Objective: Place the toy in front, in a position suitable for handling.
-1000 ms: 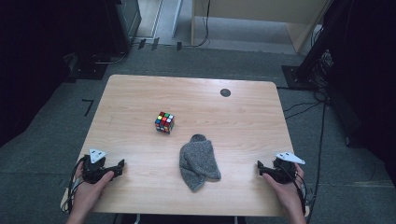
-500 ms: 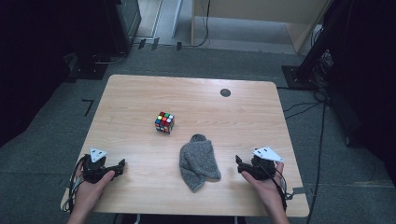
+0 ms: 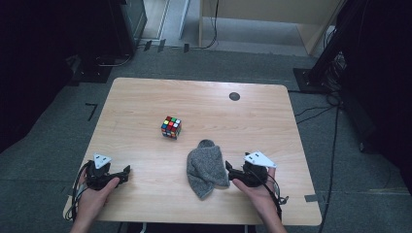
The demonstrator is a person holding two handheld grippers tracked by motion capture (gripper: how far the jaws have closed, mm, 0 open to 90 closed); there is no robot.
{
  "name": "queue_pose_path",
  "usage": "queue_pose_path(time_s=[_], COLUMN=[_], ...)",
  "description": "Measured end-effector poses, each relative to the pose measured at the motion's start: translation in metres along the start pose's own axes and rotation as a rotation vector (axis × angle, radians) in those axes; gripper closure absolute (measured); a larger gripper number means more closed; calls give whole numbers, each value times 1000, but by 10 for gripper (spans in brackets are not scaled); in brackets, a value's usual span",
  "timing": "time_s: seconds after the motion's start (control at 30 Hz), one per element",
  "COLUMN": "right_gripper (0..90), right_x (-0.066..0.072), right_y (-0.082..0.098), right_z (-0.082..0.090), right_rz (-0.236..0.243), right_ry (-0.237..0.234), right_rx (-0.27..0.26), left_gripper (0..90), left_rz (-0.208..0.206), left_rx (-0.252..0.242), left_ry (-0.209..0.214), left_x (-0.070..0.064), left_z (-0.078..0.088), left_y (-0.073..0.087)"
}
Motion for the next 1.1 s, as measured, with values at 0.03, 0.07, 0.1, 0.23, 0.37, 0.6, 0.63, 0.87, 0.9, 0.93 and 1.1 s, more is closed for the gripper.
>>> queue_pose_path(time_s=[0.03,0.07,0.1,0.23,0.37,0.6,0.63,0.87,0.9,0.93,1.1], right_gripper=[185,185,185,189,192,212,211,197,200,205,292], right_x=[10,15,15,41,59,85,89,98,97,96,96], right_y=[-2,-2,-2,-3,-3,-5,-4,6,6,7,12], right_z=[-4,-6,-6,-15,-23,-38,-40,-51,-51,-51,-54], right_rz=[10,16,16,55,81,111,118,171,173,175,202], right_ry=[-21,-33,-33,-95,-140,-200,-205,-165,-157,-150,-112], right_rx=[-2,-2,-2,6,14,57,65,111,113,113,127], left_gripper=[104,104,104,104,104,103,102,97,97,96,96], left_rz=[0,-2,-7,-16,-15,4,7,9,6,6,-1], left_rx=[0,0,1,1,1,2,3,2,3,3,13], left_ry=[0,1,4,9,9,-4,-7,-7,-5,-5,-1], left_x=[0,0,0,0,-1,-2,-3,-4,-4,-4,-4], left_z=[0,0,0,-1,-1,-1,-1,-1,-1,-1,0], left_y=[0,0,0,-1,-1,-2,-2,-2,-2,-2,-2])
Point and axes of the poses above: each handheld gripper's, and its own axes: z roughly backward along the jaws, y roughly out of its underside, x roughly to its left, the point moved 2 cm from there along -z, roughly forward along the jaws, and after that the axes turned 11 degrees about x, right-handed, at the moved point
